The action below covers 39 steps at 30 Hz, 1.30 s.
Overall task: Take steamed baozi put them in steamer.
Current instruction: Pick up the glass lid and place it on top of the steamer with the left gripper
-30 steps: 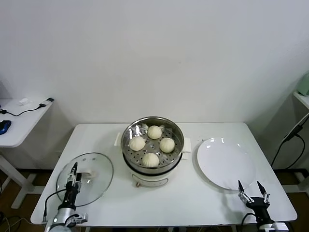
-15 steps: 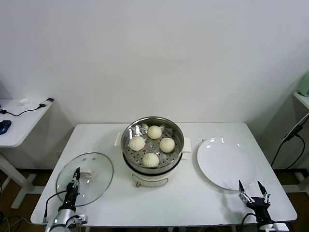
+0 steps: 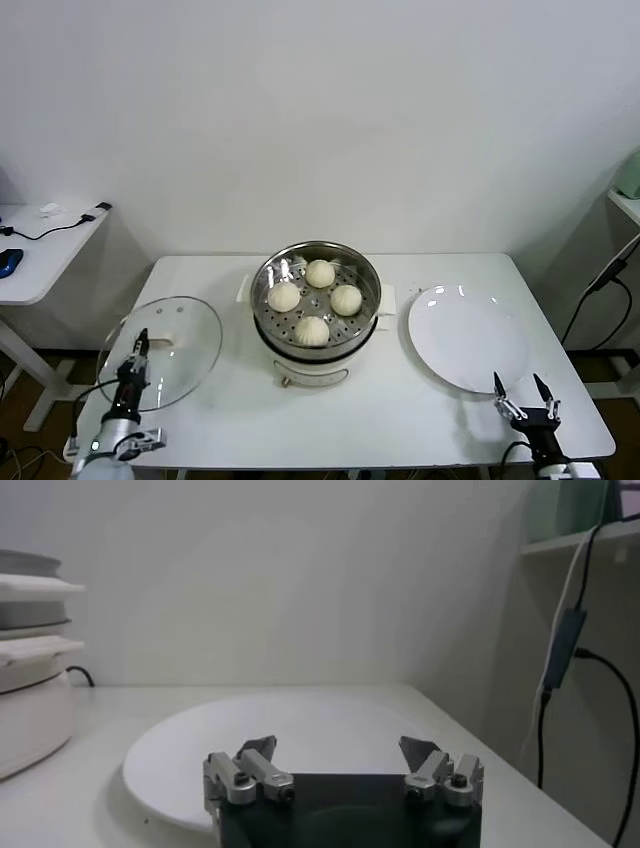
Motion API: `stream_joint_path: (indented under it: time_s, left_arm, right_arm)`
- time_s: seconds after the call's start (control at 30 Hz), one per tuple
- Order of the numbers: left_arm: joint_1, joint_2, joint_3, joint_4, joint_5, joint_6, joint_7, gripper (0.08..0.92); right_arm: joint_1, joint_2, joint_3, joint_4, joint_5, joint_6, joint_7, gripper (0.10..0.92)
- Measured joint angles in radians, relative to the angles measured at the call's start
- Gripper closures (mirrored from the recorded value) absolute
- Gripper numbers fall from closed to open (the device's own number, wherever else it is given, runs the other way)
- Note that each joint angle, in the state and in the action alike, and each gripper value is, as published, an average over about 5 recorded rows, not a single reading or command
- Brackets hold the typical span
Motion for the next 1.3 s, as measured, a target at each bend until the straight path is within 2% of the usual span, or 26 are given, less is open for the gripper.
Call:
stream_joint_path:
  time_s: [0.17, 0.37, 0.67, 0.97, 1.3]
  left_arm:
    - [0.021, 0.054, -0.015, -0.133, -0.098, 0.048, 0.09, 0.868]
    - [0.019, 0.105, -0.001, -0.311, -0.186, 0.161, 0.243, 0.868]
    - [-0.045, 0.126, 0.148, -0.524, -0.162, 0.368, 0.469, 0.868]
    - [-0.143, 0.063, 0.374, -0.608, -0.006, 0.541, 0.626, 0.868]
    - [-0.239, -0.076, 0.578, -0.59, 0.179, 0.636, 0.704, 0.868]
  right_arm:
    - [0.005, 0.007, 0.005, 0.006, -0.027, -0.018, 0.012, 0.203]
    - [0.011, 0.017, 0.006, 0.022, -0.059, -0.044, 0.024, 0.203]
    - [0.025, 0.029, 0.003, 0.036, -0.098, -0.069, 0.028, 0.203]
    - [0.036, 0.049, -0.003, 0.039, -0.127, -0.076, 0.031, 0.203]
    - [0.045, 0.065, -0.002, 0.043, -0.15, -0.08, 0.034, 0.203]
